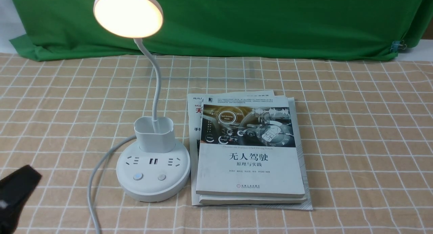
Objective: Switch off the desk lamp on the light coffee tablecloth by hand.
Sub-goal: 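Press the power button on the round power strip under the lamp with the left gripper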
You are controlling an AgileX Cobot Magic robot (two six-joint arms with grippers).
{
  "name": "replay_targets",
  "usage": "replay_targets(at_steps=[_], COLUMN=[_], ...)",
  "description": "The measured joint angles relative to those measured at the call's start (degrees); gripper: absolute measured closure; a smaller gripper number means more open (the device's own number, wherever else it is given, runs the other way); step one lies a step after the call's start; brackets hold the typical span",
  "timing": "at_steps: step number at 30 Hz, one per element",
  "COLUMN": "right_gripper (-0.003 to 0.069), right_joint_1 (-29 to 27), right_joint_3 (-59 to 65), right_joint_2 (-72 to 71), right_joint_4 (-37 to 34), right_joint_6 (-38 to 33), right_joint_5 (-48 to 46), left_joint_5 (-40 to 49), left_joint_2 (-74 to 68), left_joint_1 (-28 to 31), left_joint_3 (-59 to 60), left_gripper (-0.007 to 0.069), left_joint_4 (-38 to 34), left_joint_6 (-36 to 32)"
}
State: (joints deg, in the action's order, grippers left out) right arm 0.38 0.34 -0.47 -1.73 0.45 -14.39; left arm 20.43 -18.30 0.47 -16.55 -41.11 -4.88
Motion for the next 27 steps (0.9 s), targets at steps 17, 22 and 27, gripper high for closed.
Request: replay_targets(at_steps=[17, 22, 27], right_gripper=[0.0416, 0.0416, 0.0416], right_joint_1=[0.0, 0.0, 0.0], right_joint_3=[0.0, 0.0, 0.0], right_joint_2=[0.0, 0.0, 0.0], right_joint_4=[0.0, 0.0, 0.0], right_joint_6=[0.0, 0.0, 0.0], right_joint_5=[0.0, 0.0, 0.0], left_joint_5=[31.5, 33.5, 34.5], left_joint_2=[-54.1, -61.1, -68.4], left_joint_1=[-8.4, -19.2, -26.5], left_joint_3=[-32.8, -40.4, -47.7], left_gripper=[0.0633, 0.0633, 0.0633], left_joint_4=[24.5, 27.8, 29.4], left_joint_6=[-4.8, 1.0, 2.7])
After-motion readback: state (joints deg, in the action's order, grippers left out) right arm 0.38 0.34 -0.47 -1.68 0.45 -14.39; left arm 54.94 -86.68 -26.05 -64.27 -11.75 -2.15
